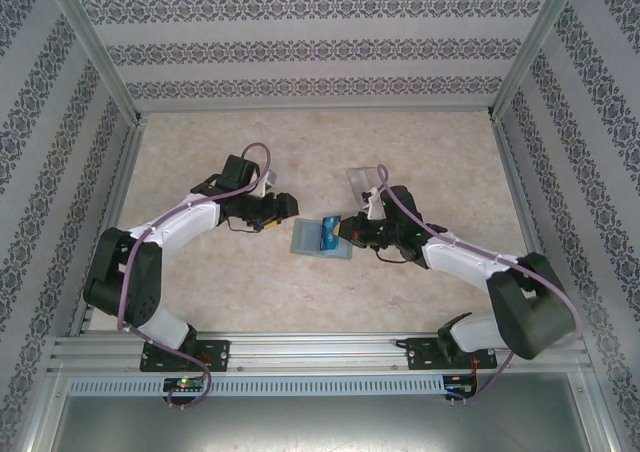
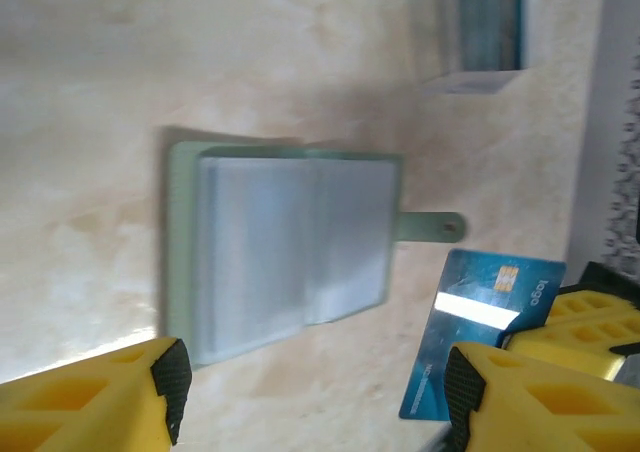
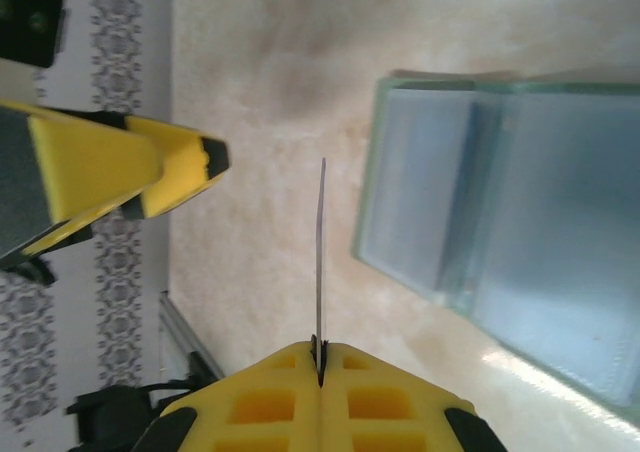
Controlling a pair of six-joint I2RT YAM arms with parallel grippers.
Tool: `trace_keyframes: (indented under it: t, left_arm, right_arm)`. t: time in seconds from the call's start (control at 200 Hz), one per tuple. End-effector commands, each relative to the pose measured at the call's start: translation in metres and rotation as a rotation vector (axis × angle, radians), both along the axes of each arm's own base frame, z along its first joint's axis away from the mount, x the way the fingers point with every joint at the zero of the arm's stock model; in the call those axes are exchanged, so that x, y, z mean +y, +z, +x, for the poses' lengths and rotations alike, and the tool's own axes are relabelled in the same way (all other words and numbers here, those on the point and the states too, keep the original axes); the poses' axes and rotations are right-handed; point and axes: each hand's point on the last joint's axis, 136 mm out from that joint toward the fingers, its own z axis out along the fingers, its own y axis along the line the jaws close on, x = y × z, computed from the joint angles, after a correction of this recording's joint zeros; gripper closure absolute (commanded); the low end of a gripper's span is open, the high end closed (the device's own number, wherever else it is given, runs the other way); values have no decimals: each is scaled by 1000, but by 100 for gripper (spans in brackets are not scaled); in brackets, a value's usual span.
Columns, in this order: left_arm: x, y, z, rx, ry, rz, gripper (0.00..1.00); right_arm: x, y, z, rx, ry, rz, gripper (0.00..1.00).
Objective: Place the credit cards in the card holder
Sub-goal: Insert the credit card into the card slot.
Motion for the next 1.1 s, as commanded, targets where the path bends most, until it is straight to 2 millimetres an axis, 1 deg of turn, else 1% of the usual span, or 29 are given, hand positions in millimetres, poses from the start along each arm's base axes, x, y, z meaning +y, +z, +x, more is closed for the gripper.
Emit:
trace_keyframes:
  t: [0.0,0.08,0.19,0.34,0.45,0.515,0.654,0.764,0.999,1.094]
  left_arm:
    - [14,-29,1,0,3,116,30]
    - [16,-40,2,10,2,139,31]
    - [11,-53,2,19,2,133,31]
    - [2,-67,-1,38,-16,153,32]
    - [0,-74,-1,52,-23,163,32]
    - [-1,-77,-2,62,-28,168,33]
    - [-2,-84,-2,86,-39,179,38]
    - [-2,-87,-2,98,-41,192,39]
    - [-4,-90,-1,113,-40,196,40]
    - [-6,-93,-3,126,-44,189,45]
  right_arm:
    - [0,-8,16,-46,-17,-43,100]
    - [0,-17,19,-17,-15,-48,100]
    - [-2,-26,21,-7,-18,-61,100]
    - [5,-36,24,22,-6,-35,100]
    - [4,-43,28,37,-23,-31,100]
    - [5,-44,30,44,-28,-14,100]
    - [9,-45,36,54,-19,9,100]
    - [13,-46,39,65,-8,34,100]
    - [20,-49,38,79,9,55,100]
    - [23,-52,36,94,7,66,100]
